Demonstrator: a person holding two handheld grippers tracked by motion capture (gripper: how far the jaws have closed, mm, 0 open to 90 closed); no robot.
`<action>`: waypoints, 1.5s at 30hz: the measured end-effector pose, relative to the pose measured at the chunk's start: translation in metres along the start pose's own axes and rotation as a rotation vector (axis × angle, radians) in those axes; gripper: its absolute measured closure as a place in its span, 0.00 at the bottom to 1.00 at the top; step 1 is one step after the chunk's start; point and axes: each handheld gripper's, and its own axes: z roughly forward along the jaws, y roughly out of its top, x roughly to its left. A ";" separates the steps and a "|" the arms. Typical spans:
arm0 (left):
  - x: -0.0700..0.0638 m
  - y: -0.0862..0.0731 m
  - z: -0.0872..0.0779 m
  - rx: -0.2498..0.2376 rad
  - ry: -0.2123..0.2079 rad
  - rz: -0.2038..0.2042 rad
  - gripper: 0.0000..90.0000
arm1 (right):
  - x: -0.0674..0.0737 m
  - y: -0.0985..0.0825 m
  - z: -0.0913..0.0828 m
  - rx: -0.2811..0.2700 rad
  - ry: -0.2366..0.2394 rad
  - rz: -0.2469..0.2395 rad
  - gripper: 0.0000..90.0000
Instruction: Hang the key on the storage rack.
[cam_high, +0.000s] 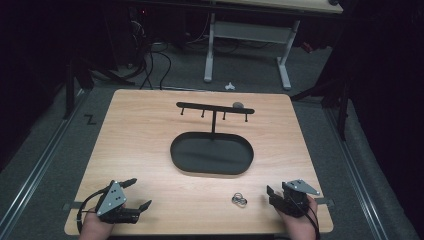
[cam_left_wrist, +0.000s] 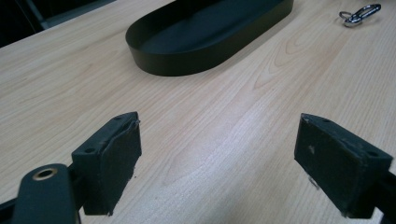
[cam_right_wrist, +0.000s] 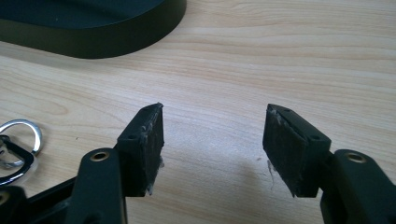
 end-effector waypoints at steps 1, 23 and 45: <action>0.000 0.000 0.000 0.000 0.000 0.000 0.17 | 0.000 0.000 0.000 -0.002 0.000 0.002 0.42; 0.000 0.002 0.003 -0.008 0.001 -0.005 0.17 | 0.002 -0.001 -0.004 -0.050 0.013 -0.004 0.37; -0.001 0.002 0.005 0.000 -0.004 0.006 0.17 | 0.026 0.004 -0.001 0.111 0.072 -0.135 0.33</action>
